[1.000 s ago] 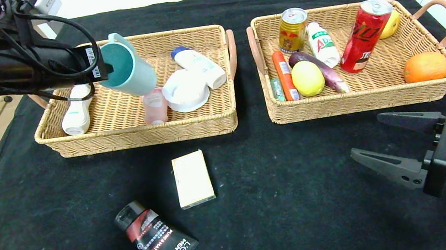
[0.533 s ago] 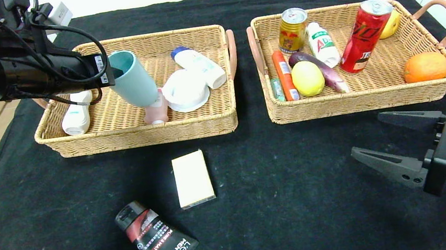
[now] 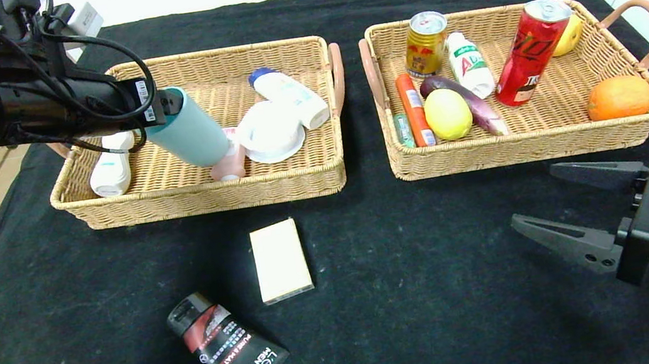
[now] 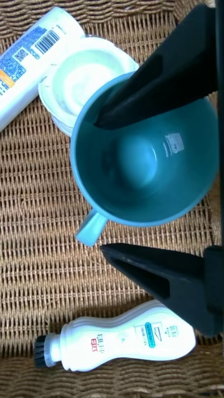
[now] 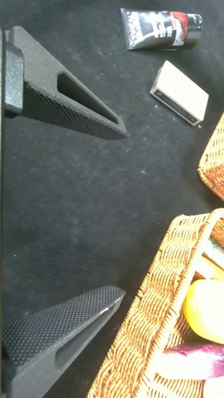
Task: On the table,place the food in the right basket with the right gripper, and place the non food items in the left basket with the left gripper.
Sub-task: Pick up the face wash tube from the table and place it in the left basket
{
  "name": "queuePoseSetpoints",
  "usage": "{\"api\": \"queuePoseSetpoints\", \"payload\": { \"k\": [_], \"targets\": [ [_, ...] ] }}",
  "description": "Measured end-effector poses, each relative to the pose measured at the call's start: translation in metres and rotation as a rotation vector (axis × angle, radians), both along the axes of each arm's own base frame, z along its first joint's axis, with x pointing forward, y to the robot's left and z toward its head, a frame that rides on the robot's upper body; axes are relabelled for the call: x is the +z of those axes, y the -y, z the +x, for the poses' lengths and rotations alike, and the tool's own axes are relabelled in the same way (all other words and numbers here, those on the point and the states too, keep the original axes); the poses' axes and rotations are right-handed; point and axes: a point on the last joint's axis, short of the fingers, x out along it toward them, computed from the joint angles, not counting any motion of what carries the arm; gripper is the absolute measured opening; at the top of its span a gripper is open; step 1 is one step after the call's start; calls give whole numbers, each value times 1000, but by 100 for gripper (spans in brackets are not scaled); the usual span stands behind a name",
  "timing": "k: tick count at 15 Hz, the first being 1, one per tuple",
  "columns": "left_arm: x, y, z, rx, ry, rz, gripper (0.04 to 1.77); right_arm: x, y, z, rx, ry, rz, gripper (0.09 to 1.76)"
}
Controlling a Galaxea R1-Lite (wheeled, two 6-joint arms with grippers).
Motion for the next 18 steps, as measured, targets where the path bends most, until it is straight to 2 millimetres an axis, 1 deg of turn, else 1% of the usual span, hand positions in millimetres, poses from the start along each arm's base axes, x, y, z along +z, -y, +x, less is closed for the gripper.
{"api": "queuePoseSetpoints", "payload": {
  "k": [2, 4, 7, 10, 13, 15, 18],
  "targets": [
    [4, -1, -6, 1, 2, -1, 142, 0, 0, 0, 0, -2, -1, 171],
    [8, -2, -18, 1, -18, 2, 149, -1, 0, 0, 0, -2, -1, 171],
    [18, -4, -41, -2, -43, 6, 156, -1, 0, 0, 0, -4, -1, 171],
    [25, -3, -68, -8, -85, 11, 161, -2, 0, 1, 0, -6, -4, 171],
    [24, 3, -93, 17, -163, 25, 164, -3, -1, 1, 0, -10, -5, 171],
    [21, 10, -104, 34, -211, -14, 166, -3, -1, 2, 0, -11, -6, 171],
    [11, 22, -120, 45, -331, -51, 168, -3, -1, 2, 1, -12, -6, 171]
  ]
}}
